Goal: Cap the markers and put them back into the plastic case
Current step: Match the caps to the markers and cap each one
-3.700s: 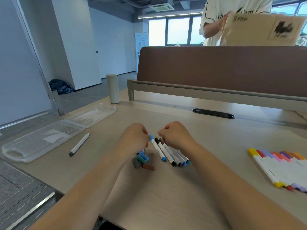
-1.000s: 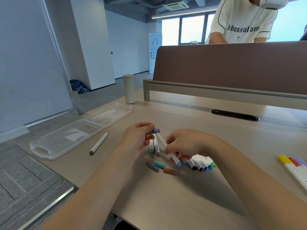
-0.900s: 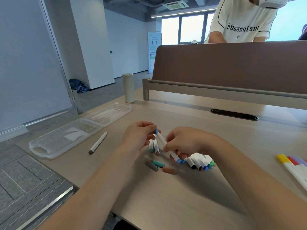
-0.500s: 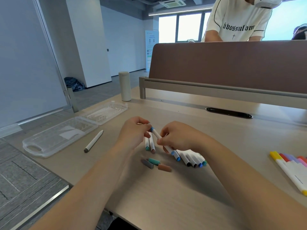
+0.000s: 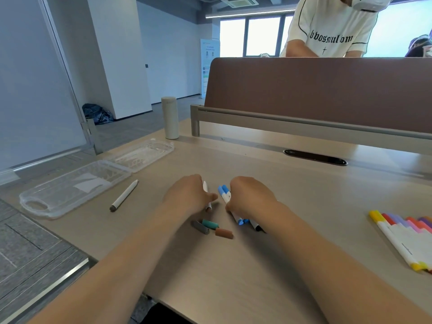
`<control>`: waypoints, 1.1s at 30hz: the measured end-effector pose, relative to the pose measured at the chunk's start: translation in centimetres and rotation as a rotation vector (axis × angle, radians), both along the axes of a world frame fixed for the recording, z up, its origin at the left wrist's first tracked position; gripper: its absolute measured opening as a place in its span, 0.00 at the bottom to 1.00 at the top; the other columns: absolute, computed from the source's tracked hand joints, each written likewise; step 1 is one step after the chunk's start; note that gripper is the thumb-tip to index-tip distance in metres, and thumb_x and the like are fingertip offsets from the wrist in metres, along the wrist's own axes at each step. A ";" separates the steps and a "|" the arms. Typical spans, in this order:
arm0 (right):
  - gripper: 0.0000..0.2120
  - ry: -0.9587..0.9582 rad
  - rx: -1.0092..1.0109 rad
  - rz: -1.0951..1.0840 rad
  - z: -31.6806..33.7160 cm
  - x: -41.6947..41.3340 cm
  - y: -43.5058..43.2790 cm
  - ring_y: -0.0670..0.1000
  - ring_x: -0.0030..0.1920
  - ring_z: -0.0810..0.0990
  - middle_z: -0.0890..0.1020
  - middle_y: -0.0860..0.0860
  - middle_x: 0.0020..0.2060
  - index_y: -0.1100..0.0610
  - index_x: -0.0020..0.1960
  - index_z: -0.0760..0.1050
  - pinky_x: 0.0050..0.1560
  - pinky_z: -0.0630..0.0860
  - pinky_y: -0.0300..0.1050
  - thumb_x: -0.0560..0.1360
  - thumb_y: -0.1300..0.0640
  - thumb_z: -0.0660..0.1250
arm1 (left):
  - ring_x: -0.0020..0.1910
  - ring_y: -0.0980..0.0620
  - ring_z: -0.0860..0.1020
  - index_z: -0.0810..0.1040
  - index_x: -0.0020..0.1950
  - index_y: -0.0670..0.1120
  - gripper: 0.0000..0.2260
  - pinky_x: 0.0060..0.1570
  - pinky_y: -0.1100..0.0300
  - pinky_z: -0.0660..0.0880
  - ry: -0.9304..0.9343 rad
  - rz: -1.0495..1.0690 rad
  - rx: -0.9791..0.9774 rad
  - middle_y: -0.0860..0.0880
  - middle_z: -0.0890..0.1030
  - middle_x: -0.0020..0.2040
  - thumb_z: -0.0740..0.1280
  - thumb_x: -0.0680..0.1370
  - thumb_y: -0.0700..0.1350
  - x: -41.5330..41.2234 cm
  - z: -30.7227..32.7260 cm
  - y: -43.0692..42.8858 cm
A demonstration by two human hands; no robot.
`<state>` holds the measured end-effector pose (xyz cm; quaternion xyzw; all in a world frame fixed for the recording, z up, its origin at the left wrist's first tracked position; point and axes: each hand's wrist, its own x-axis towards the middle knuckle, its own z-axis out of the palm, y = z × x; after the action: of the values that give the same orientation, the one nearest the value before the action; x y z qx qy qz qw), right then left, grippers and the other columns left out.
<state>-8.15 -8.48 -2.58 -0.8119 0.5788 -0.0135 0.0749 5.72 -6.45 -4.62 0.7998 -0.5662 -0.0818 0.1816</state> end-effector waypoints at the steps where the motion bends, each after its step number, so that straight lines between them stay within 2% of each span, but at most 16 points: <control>1: 0.08 0.009 -0.006 0.005 -0.1 0.1 -0.1 0.54 0.38 0.75 0.74 0.52 0.34 0.56 0.39 0.71 0.33 0.67 0.44 0.73 0.59 0.70 | 0.44 0.50 0.75 0.74 0.49 0.47 0.16 0.41 0.58 0.68 -0.019 0.004 0.010 0.49 0.76 0.43 0.70 0.74 0.58 -0.1 -0.1 0.0; 3: 0.06 0.015 -0.010 0.018 -0.3 0.2 -0.1 0.54 0.39 0.77 0.76 0.52 0.35 0.56 0.43 0.74 0.35 0.70 0.44 0.73 0.58 0.71 | 0.44 0.50 0.76 0.73 0.49 0.48 0.15 0.41 0.57 0.70 -0.049 0.012 0.028 0.49 0.77 0.43 0.70 0.74 0.58 -0.3 -0.4 -0.1; 6: 0.05 0.019 0.000 0.026 -0.4 0.2 -0.3 0.54 0.41 0.79 0.79 0.53 0.38 0.56 0.44 0.76 0.43 0.76 0.48 0.73 0.57 0.72 | 0.45 0.47 0.77 0.73 0.47 0.47 0.11 0.43 0.56 0.72 -0.099 -0.002 0.046 0.49 0.76 0.43 0.68 0.73 0.53 -0.5 -0.5 -0.1; 9: 0.07 -0.015 0.001 0.027 -0.5 -0.1 -0.5 0.53 0.37 0.76 0.77 0.53 0.36 0.56 0.40 0.73 0.37 0.72 0.44 0.73 0.58 0.71 | 0.46 0.47 0.77 0.72 0.43 0.47 0.07 0.45 0.56 0.73 -0.138 -0.027 0.072 0.48 0.76 0.42 0.66 0.75 0.49 -0.9 -0.2 0.1; 11: 0.07 -0.038 0.002 0.033 -0.5 -0.3 -0.5 0.51 0.34 0.75 0.77 0.53 0.35 0.56 0.40 0.74 0.33 0.69 0.42 0.73 0.58 0.71 | 0.47 0.48 0.78 0.72 0.44 0.47 0.06 0.47 0.57 0.74 -0.164 -0.026 0.085 0.48 0.77 0.44 0.65 0.76 0.49 -1.1 0.0 0.2; 14: 0.06 -0.048 -0.001 0.036 -0.4 -0.4 -0.3 0.51 0.34 0.74 0.78 0.52 0.35 0.56 0.41 0.75 0.32 0.68 0.42 0.72 0.57 0.72 | 0.45 0.47 0.77 0.74 0.46 0.46 0.05 0.44 0.57 0.73 -0.227 -0.029 0.076 0.48 0.76 0.41 0.65 0.77 0.48 -1.5 0.2 0.4; 17: 0.07 -0.041 0.013 0.047 -0.2 -0.2 -0.2 0.51 0.35 0.75 0.79 0.53 0.37 0.55 0.41 0.75 0.33 0.69 0.42 0.72 0.57 0.73 | 0.47 0.47 0.78 0.71 0.45 0.47 0.06 0.44 0.57 0.72 -0.280 -0.030 0.059 0.49 0.73 0.42 0.65 0.77 0.48 -2.0 0.2 0.8; 21: 0.07 -0.052 0.022 0.077 0.0 -0.3 -0.1 0.51 0.37 0.76 0.80 0.54 0.39 0.55 0.43 0.75 0.35 0.69 0.41 0.73 0.55 0.72 | 0.48 0.47 0.79 0.71 0.45 0.48 0.08 0.46 0.56 0.74 -0.235 -0.014 0.087 0.49 0.74 0.42 0.66 0.77 0.50 -2.0 0.2 0.8; 24: 0.08 -0.062 0.038 0.097 0.3 -0.5 -0.1 0.51 0.39 0.78 0.82 0.54 0.43 0.57 0.48 0.78 0.41 0.73 0.43 0.74 0.53 0.72 | 0.45 0.48 0.78 0.70 0.43 0.48 0.08 0.44 0.57 0.74 -0.193 -0.007 0.113 0.50 0.74 0.38 0.67 0.76 0.50 -1.8 0.2 0.7; 26: 0.08 -0.069 0.057 0.118 0.9 -0.6 0.1 0.51 0.40 0.78 0.82 0.53 0.42 0.57 0.49 0.79 0.42 0.74 0.43 0.75 0.53 0.72 | 0.43 0.49 0.78 0.69 0.40 0.48 0.10 0.42 0.57 0.74 -0.185 -0.006 0.107 0.50 0.74 0.38 0.67 0.75 0.50 -1.7 0.3 0.9; 29: 0.07 -0.044 0.141 0.221 1.9 -0.7 0.7 0.50 0.38 0.76 0.79 0.49 0.37 0.57 0.47 0.81 0.37 0.70 0.40 0.75 0.53 0.72 | 0.41 0.50 0.77 0.69 0.39 0.48 0.11 0.40 0.58 0.72 -0.158 -0.025 0.118 0.50 0.74 0.38 0.67 0.75 0.50 -1.6 0.5 1.0; 31: 0.05 -0.012 0.194 0.293 2.3 -0.8 1.3 0.47 0.35 0.75 0.78 0.47 0.34 0.54 0.44 0.80 0.34 0.69 0.39 0.73 0.53 0.72 | 0.42 0.49 0.77 0.71 0.42 0.46 0.10 0.41 0.57 0.74 -0.126 -0.032 0.128 0.50 0.74 0.38 0.67 0.75 0.52 -1.5 0.6 1.1; 33: 0.09 0.013 0.221 0.323 2.5 -0.9 1.8 0.47 0.33 0.74 0.79 0.48 0.34 0.56 0.45 0.82 0.33 0.70 0.39 0.71 0.51 0.74 | 0.40 0.48 0.77 0.74 0.45 0.45 0.13 0.41 0.57 0.74 -0.064 -0.034 0.118 0.49 0.75 0.38 0.67 0.75 0.54 -1.3 0.6 1.2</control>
<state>-9.03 -6.69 -0.06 -0.8811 0.4395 0.0676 0.1613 4.43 -5.25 -4.03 0.8018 -0.5792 -0.0925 0.1145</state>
